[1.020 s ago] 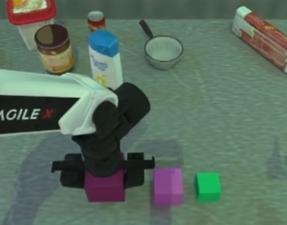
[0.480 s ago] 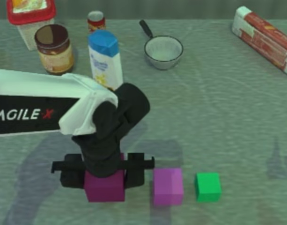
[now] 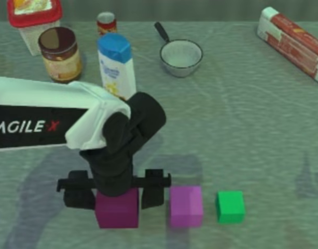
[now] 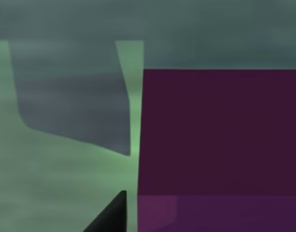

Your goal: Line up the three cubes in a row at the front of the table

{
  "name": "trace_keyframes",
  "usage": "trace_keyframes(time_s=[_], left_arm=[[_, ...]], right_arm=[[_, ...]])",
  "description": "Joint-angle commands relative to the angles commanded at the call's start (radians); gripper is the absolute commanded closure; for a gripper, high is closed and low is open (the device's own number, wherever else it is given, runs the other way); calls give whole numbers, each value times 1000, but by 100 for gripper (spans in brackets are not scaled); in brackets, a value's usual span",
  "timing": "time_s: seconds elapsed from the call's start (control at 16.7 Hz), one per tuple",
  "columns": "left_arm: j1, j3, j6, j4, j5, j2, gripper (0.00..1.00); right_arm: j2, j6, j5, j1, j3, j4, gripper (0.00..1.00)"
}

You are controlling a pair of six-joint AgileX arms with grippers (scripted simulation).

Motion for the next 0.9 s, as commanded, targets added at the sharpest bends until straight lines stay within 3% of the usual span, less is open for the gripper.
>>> trace_keyframes(time_s=[0.6,0.9], left_arm=[[-1,15,-1,-17,0,-6,0],[11,126,-7,-209,0,-71,0]], right_arm=[[0,0,0,0,0,0,0],[0,0,0,0,0,0,0]])
